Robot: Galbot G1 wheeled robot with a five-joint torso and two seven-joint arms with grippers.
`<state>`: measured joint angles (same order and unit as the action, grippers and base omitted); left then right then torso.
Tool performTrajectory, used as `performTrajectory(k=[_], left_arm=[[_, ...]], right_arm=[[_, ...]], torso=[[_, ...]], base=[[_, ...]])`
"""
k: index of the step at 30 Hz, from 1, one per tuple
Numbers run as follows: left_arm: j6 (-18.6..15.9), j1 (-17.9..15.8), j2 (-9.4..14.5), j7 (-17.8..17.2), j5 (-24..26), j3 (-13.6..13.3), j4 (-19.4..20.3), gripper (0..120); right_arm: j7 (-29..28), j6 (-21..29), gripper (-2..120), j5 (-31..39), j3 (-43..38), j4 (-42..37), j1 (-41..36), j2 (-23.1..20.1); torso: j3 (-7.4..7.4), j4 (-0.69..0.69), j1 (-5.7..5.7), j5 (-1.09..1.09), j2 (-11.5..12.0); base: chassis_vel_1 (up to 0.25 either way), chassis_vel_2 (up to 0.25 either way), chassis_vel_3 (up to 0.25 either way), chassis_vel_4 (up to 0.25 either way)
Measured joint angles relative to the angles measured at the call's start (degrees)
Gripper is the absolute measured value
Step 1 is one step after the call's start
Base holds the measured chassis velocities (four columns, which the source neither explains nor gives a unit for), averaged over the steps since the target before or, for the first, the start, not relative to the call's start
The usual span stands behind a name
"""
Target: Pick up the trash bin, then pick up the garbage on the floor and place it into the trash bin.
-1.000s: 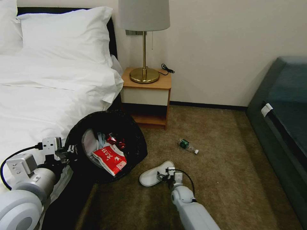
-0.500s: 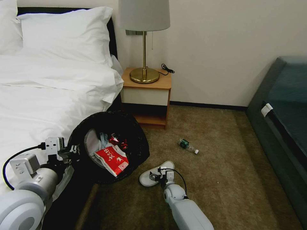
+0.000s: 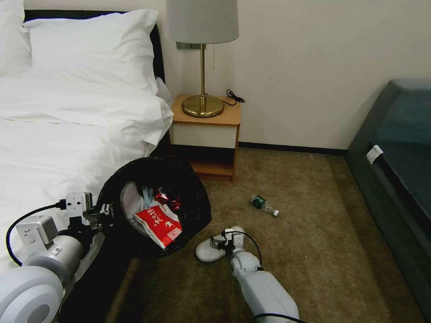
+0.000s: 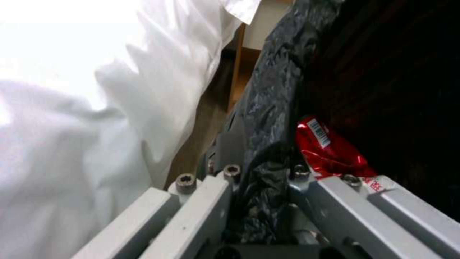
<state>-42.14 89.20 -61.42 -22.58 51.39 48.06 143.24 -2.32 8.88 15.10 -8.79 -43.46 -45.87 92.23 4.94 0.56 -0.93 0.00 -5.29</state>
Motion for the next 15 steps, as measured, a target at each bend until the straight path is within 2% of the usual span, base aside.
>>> performTrajectory(k=[8, 15], left_arm=[[0.0, -0.3, 0.2, 0.1, 0.0, -0.2, 0.0, 2], [0.0, -0.5, 0.1, 0.3, -0.3, -0.6, 0.0, 2]], right_arm=[[0.3, -0.3, 100, -0.3, -0.4, 4.2, 2.3, 0.0], [-2.1, 1.1, 100, 0.6, -0.5, 3.7, 1.4, -0.1]], torso=[[0.00, 0.00, 0.00, 0.00, 0.0], [-0.01, 0.00, 0.00, 0.00, 0.0]], base=[[0.000, 0.000, 0.000, 0.000], [0.000, 0.000, 0.000, 0.000]])
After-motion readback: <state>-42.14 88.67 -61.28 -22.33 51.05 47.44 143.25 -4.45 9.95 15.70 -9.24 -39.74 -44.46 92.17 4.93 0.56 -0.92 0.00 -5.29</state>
